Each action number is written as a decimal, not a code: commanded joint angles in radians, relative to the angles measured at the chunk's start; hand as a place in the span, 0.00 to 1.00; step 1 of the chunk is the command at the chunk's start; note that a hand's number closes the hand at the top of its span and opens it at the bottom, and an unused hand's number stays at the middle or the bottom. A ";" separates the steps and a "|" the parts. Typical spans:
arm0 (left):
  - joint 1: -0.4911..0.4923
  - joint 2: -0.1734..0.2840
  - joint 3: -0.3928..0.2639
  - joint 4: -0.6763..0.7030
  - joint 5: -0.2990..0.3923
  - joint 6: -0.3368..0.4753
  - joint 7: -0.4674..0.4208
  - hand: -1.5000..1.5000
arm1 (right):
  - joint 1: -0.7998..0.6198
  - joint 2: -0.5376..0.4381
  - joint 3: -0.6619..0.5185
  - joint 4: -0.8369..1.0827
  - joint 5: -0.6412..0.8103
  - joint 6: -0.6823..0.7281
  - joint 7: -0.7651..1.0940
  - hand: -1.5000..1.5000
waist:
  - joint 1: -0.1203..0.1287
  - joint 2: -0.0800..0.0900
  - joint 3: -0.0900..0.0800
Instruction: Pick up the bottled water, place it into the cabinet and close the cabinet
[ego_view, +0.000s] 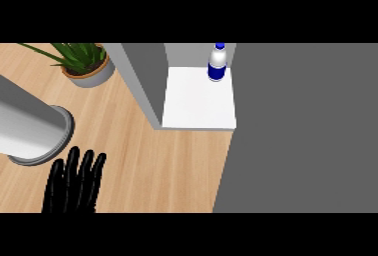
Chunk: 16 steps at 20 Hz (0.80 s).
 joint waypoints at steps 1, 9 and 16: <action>0.168 0.060 0.047 -0.078 0.037 -0.035 -0.080 0.00 | 0.024 -0.026 0.124 -0.084 0.056 0.040 0.027 1.00 | -0.001 -0.009 -0.003; 0.349 0.159 0.187 -0.176 0.166 -0.181 -0.163 0.00 | -0.048 0.023 0.277 -0.118 0.180 -0.004 0.126 1.00 | 0.014 -0.010 -0.005; 0.438 0.221 0.294 -0.217 0.250 -0.288 -0.174 0.00 | -0.133 0.107 0.326 -0.108 0.168 -0.024 0.254 1.00 | 0.040 -0.004 -0.006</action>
